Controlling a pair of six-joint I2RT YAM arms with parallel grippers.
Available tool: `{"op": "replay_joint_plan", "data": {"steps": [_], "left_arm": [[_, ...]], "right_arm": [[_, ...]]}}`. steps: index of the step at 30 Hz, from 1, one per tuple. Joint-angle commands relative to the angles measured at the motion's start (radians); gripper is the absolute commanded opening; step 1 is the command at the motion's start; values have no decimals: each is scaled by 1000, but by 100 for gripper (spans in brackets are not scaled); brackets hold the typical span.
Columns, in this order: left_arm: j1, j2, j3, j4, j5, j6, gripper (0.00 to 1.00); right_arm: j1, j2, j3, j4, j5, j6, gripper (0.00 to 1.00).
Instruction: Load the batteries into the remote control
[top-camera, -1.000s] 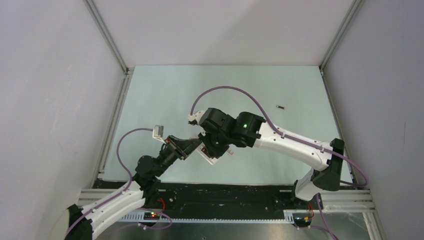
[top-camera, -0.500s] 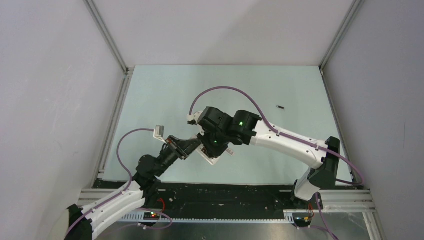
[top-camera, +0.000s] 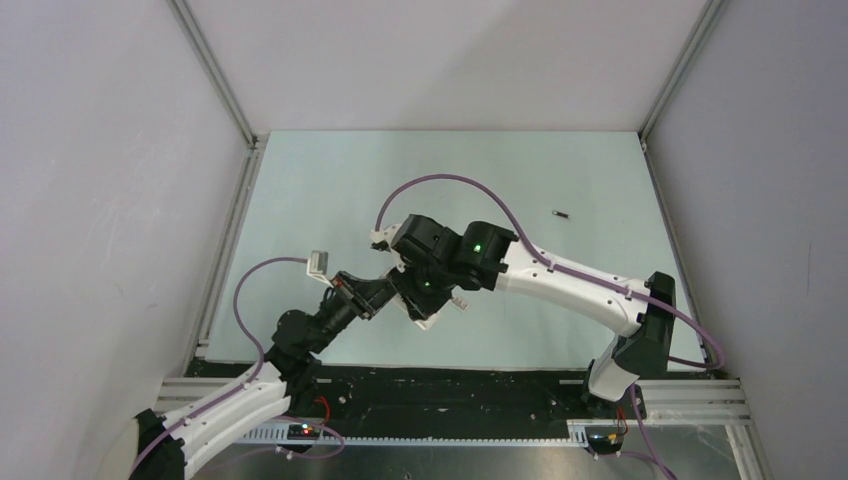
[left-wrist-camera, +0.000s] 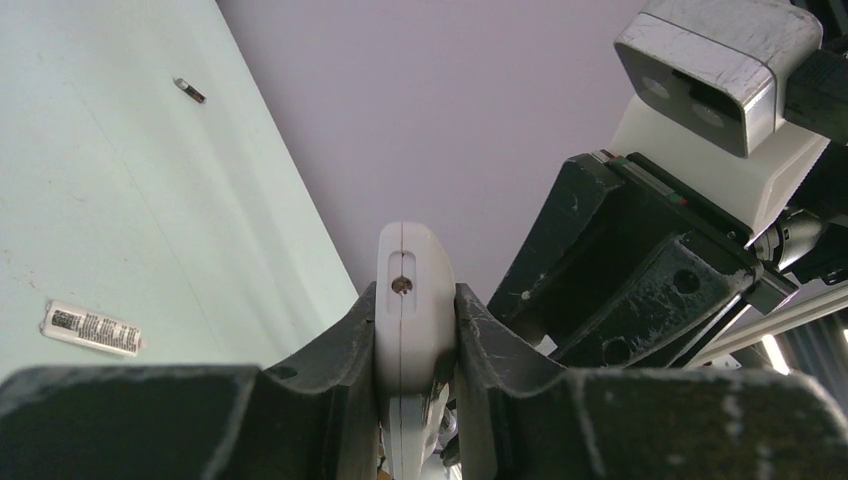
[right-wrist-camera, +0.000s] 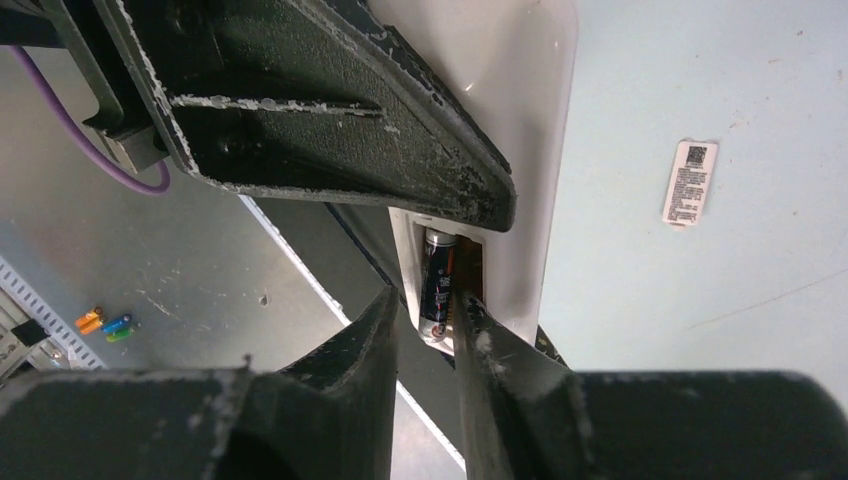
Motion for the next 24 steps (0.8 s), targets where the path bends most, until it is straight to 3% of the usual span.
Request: {"op": "replay_joint_plan", "data": {"steps": [1, 12, 24], "left_arm": [[4, -11, -69, 74, -21, -2, 0], [5, 1, -75, 74, -26, -20, 0], [5, 5, -79, 73, -32, -22, 0]], "right_arm": [[4, 3, 29, 26, -13, 0, 31], [3, -22, 39, 25, 30, -8, 49], [4, -70, 42, 37, 86, -3, 59]]}}
